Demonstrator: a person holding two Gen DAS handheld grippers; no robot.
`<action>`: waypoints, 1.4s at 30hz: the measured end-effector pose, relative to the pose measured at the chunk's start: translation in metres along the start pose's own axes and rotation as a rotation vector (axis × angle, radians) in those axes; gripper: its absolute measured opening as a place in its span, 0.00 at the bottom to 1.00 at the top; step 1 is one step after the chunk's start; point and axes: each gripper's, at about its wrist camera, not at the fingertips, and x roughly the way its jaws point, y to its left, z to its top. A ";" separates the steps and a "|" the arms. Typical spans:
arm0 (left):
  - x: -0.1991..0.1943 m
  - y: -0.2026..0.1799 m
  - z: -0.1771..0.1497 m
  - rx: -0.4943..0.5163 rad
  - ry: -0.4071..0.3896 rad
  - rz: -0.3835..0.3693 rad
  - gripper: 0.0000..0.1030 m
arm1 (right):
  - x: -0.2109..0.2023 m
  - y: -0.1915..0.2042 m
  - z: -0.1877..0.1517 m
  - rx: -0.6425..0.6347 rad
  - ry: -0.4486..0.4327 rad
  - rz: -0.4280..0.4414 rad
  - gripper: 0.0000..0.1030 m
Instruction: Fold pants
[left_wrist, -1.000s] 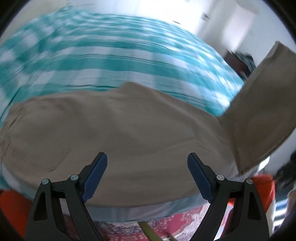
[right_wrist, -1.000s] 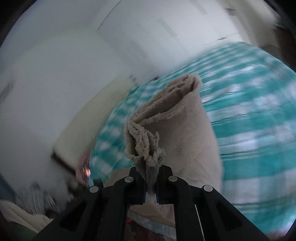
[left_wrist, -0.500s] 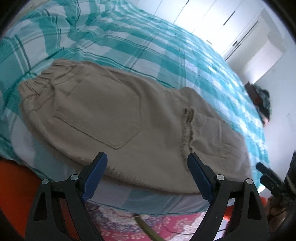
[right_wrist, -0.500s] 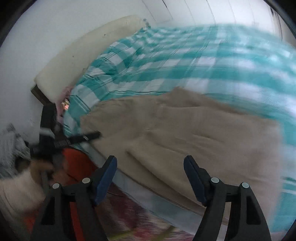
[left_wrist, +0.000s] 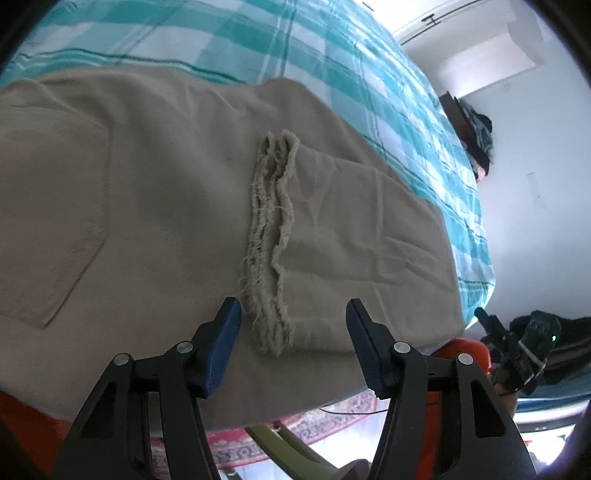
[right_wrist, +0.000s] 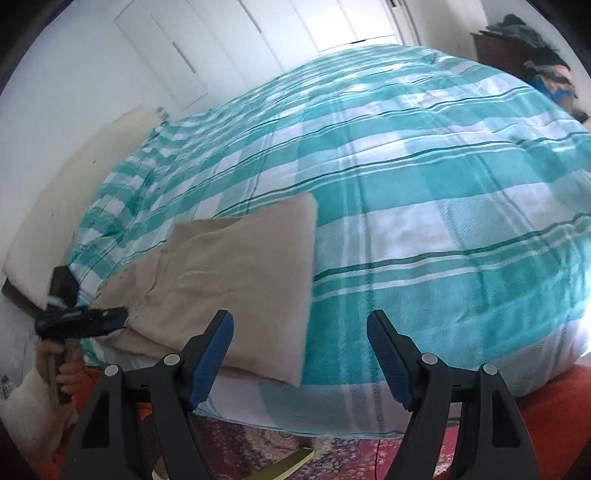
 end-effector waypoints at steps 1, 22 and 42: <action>0.004 -0.001 0.003 -0.002 0.012 -0.004 0.57 | 0.000 0.004 0.001 -0.023 -0.002 0.008 0.72; -0.055 -0.060 -0.016 0.186 -0.231 0.347 0.80 | 0.094 0.071 -0.008 -0.300 0.213 0.109 0.57; -0.004 -0.063 -0.006 0.249 -0.134 0.655 0.78 | 0.091 0.077 -0.019 -0.359 0.165 0.092 0.66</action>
